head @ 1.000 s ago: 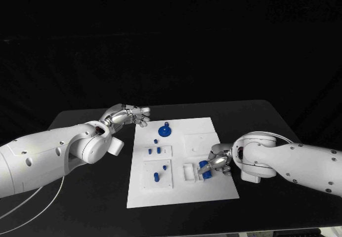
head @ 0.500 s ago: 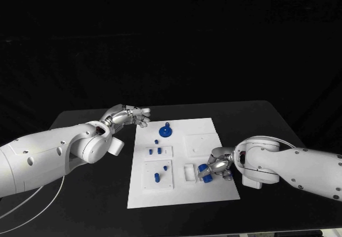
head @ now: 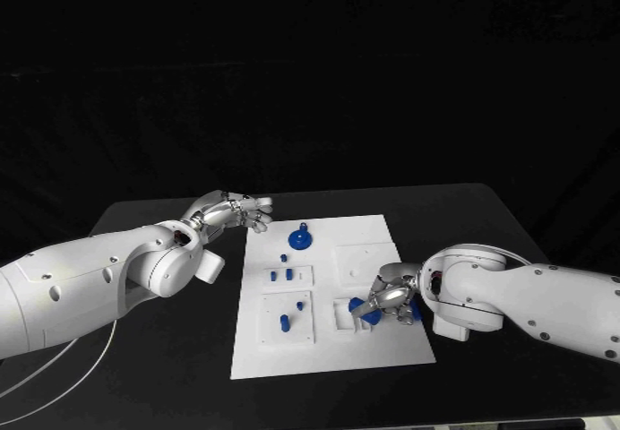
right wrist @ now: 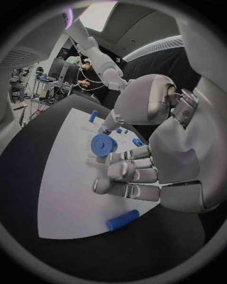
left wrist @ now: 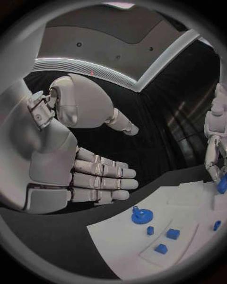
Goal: Assemble the parts on the task board
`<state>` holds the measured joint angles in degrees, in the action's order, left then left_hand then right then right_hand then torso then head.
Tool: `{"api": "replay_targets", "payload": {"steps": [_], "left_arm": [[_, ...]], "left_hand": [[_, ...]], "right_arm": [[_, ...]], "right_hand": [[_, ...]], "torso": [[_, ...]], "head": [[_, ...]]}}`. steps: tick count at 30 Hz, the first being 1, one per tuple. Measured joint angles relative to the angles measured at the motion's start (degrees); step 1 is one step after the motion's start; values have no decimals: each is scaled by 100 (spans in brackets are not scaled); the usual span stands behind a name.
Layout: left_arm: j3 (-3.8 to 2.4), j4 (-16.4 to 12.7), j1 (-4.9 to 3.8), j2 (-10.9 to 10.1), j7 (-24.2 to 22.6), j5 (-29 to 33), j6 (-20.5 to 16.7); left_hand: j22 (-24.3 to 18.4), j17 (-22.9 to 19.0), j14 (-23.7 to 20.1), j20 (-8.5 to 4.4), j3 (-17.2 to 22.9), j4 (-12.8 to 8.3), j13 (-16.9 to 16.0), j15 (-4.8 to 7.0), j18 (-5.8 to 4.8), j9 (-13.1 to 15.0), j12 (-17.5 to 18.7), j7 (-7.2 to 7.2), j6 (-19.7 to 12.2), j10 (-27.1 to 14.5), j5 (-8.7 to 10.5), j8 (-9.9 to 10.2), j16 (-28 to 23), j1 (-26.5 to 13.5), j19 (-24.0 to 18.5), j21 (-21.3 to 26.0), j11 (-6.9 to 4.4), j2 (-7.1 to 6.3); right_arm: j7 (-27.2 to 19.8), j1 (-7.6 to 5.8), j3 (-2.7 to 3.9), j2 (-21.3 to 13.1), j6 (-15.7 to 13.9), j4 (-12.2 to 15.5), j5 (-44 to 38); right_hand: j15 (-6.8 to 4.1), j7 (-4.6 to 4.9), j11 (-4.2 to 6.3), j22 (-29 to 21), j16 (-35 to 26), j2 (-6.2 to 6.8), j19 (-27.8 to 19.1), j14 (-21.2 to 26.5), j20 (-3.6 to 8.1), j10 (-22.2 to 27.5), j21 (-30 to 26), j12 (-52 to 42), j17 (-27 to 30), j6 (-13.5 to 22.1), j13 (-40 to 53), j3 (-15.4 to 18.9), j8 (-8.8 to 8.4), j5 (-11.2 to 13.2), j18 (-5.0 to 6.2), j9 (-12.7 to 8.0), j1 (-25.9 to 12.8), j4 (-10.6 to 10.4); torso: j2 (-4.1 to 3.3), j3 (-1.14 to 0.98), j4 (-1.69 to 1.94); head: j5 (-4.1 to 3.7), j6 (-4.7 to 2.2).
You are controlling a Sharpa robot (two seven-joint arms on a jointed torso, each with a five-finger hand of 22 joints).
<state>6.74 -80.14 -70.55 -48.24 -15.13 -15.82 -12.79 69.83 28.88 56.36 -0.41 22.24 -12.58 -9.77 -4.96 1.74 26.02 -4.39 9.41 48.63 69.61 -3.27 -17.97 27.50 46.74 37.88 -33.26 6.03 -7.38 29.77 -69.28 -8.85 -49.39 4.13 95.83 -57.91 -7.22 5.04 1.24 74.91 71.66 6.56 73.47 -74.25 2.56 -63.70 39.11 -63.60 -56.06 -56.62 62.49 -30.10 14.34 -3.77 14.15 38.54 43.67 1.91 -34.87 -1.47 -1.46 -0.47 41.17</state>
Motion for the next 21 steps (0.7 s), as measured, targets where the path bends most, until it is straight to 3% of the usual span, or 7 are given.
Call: {"api": "replay_targets", "payload": {"steps": [21], "left_arm": [[0,1,0,2,9,0,22]], "left_hand": [[4,5,0,0,-16,-16,4,0,0,0,0,0,0,0,0,0,-22,23,0,0,0,23]], "right_arm": [[-16,3,-3,330,-135,-67,46]], "right_hand": [[0,-4,0,0,0,0,-1,-4,-2,1,33,6,-4,0,0,0,7,0,0,-16,0,0]], "torso": [[-4,0,0]], "head": [[41,16]]}}
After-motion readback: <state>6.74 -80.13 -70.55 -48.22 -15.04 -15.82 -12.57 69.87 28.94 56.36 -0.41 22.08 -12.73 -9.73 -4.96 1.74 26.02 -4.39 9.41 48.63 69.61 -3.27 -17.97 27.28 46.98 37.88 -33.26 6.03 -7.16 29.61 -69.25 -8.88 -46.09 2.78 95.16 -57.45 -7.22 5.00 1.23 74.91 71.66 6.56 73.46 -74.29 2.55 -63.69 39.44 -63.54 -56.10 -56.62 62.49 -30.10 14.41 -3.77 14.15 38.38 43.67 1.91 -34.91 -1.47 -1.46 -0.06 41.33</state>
